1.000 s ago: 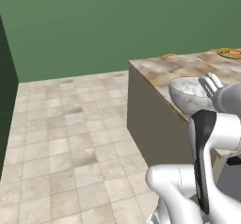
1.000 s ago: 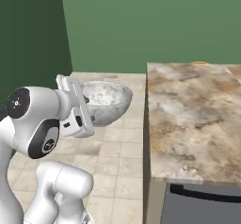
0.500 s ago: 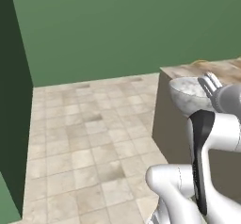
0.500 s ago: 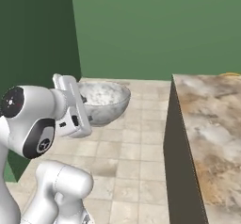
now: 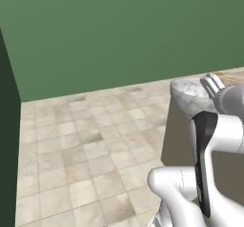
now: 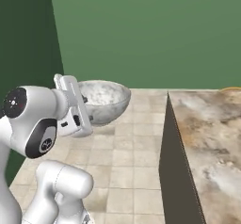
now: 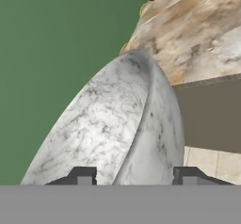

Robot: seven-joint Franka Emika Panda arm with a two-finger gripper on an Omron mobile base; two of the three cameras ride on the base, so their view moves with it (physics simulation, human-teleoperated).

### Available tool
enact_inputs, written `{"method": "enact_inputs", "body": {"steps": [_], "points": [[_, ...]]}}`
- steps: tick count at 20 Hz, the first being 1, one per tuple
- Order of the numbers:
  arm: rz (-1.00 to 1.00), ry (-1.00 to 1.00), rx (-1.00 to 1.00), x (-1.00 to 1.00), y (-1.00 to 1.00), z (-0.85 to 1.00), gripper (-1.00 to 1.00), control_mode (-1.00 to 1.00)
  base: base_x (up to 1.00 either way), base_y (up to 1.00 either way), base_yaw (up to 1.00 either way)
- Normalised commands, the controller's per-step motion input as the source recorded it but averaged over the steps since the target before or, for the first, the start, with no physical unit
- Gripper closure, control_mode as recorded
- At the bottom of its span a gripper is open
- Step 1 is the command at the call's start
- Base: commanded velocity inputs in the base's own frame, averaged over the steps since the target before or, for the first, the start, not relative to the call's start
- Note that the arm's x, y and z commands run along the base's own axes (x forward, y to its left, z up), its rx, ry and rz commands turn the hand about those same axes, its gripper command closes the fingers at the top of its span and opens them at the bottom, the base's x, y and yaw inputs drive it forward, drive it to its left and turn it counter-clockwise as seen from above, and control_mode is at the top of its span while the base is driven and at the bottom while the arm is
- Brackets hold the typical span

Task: Take the smaller bowl and place it next to the appetizer plate on the dining counter , and place the larger bowl next to the plate with cooked food.

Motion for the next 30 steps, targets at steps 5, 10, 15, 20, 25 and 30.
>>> {"method": "enact_inputs", "body": {"steps": [5,10,15,20,25,30], "points": [[0.00,0.00,0.00,0.00,0.00,0.00,1.00,1.00,1.00,0.06,-0.32],[0.00,0.00,0.00,0.00,0.00,0.00,1.00,1.00,1.00,0.55,-0.43],[0.00,0.00,0.00,0.00,0.00,0.00,1.00,1.00,1.00,0.86,-0.47],[0.00,0.00,0.00,0.00,0.00,0.00,1.00,1.00,1.00,0.99,-0.47],[0.00,0.00,0.00,0.00,0.00,0.00,1.00,1.00,1.00,1.00,-0.53],[0.00,0.00,0.00,0.00,0.00,0.00,1.00,1.00,1.00,1.00,-0.56]]}}
